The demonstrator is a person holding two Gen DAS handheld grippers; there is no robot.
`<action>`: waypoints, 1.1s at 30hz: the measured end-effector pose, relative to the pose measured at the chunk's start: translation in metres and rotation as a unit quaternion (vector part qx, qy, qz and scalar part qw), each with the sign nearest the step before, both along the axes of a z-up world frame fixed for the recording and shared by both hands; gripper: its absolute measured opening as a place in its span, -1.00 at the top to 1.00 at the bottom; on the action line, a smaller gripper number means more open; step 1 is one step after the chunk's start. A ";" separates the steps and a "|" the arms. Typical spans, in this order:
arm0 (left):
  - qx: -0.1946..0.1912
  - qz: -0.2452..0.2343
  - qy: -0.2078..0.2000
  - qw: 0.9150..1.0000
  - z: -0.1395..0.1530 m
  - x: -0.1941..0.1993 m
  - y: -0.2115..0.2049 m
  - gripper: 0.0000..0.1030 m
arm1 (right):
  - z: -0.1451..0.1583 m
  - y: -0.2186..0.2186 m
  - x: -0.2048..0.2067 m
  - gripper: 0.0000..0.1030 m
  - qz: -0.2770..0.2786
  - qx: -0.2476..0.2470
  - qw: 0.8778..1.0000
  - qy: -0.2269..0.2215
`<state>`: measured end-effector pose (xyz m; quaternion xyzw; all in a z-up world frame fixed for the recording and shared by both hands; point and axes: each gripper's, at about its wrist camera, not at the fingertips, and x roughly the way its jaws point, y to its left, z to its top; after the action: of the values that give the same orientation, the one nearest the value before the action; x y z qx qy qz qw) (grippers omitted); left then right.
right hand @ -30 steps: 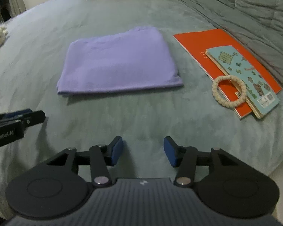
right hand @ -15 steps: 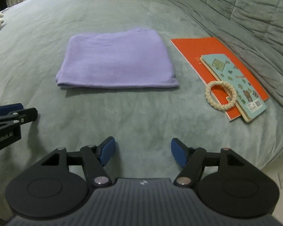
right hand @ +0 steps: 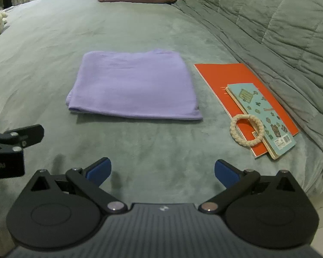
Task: Fold clothes
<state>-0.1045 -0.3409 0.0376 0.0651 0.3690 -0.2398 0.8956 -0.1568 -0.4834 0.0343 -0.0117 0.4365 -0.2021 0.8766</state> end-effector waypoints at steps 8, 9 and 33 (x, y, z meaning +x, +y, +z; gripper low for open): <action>0.007 -0.006 0.010 1.000 -0.001 -0.002 -0.002 -0.99 | 0.002 -0.007 -0.001 -1.00 -0.030 0.001 1.000 -0.009; 0.009 -0.008 0.010 1.000 -0.001 -0.002 -0.002 -0.99 | 0.002 -0.007 -0.001 -1.00 -0.031 0.001 0.999 -0.009; 0.018 -0.027 0.013 0.999 -0.002 -0.008 -0.007 -0.99 | 0.001 -0.003 -0.001 -1.00 -0.022 0.001 1.000 -0.001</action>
<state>-0.1128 -0.3484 0.0354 0.0879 0.3827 -0.2576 0.8828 -0.1577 -0.4869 0.0348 -0.0008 0.4361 -0.2213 0.8723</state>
